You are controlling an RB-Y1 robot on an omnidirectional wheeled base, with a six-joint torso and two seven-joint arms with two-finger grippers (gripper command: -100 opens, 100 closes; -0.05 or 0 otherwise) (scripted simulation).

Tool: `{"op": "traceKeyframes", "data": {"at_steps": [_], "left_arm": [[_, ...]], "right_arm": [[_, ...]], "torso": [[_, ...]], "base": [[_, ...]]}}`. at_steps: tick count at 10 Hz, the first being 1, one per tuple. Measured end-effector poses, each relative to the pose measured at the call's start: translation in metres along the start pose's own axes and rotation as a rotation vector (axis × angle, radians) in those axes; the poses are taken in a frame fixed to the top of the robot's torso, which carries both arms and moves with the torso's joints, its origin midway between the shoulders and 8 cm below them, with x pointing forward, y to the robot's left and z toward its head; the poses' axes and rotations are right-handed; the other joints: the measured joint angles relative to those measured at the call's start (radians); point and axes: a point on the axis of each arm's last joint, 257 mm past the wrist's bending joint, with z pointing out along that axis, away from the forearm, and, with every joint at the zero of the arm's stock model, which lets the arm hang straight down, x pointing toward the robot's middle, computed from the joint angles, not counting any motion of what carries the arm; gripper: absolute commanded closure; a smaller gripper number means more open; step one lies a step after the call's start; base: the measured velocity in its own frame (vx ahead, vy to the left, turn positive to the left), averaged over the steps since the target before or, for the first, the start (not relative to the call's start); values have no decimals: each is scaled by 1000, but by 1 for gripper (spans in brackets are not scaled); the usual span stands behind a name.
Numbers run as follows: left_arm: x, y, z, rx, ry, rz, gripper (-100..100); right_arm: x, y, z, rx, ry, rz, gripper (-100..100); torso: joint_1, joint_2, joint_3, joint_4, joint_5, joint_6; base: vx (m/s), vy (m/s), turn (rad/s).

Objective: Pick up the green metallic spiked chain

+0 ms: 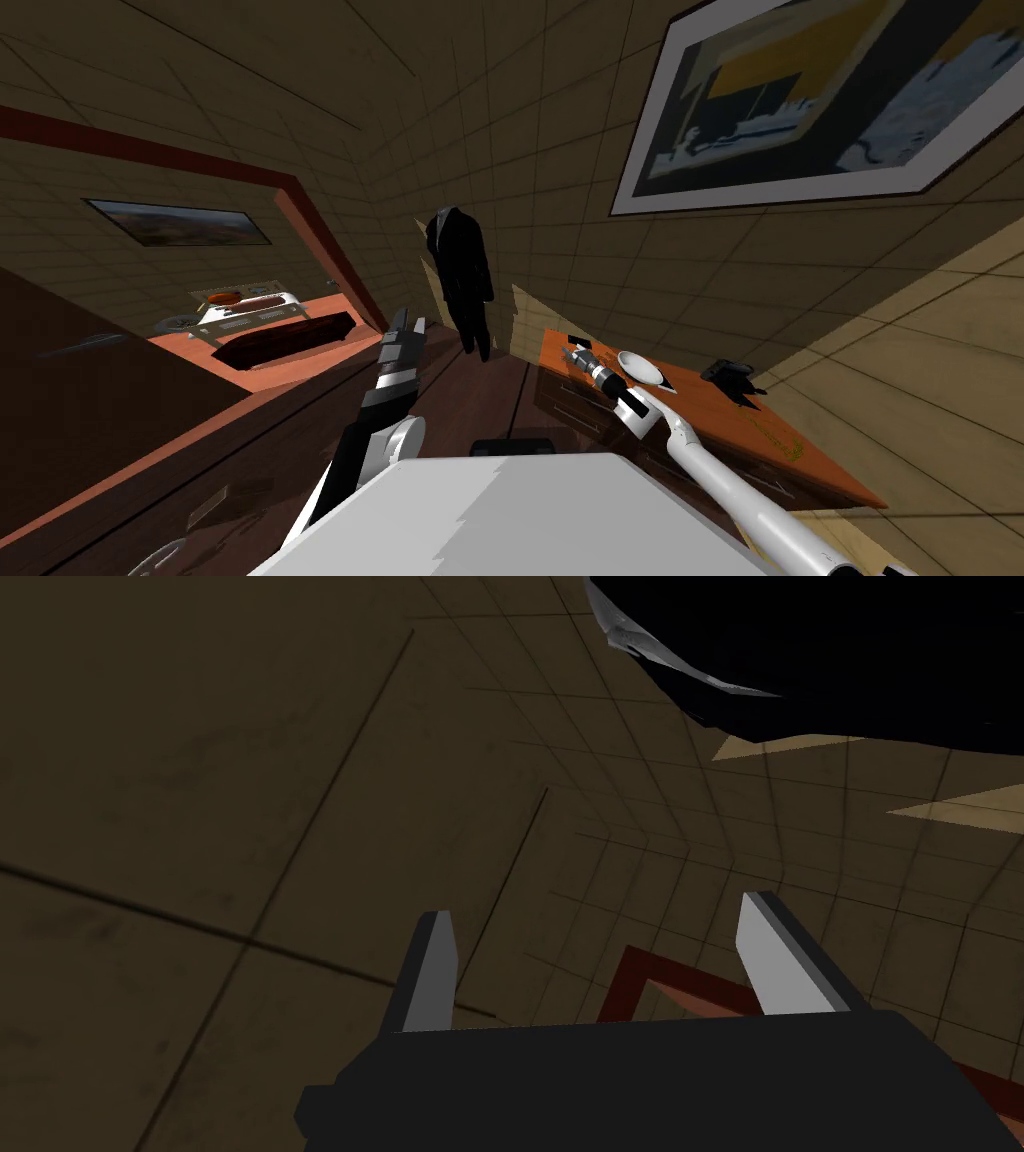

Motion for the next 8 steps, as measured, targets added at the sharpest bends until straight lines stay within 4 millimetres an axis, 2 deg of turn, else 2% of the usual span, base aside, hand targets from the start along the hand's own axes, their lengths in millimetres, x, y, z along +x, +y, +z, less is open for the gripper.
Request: {"op": "traceKeyframes", "data": {"at_steps": [2,5,7,8], "left_arm": [[0,0,0,0,0,0,0],[0,0,0,0,0,0,0],[0,0,0,0,0,0,0],[0,0,0,0,0,0,0]], "right_arm": [[24,-15,-9,23,69,-53,-100],[46,-38,-18,43,136,-103,-100],[68,-62,-30,66,206,-150,-100],[84,-70,-42,80,251,-176,-100]], "torso": [[0,0,0,0,0,0],[0,-1,0,0,0,0],[-1,-1,-1,0,0,0],[-1,-1,-1,0,0,0]], "base": [[11,-4,58],[19,-5,218],[29,-14,124],[28,-12,142]]}}
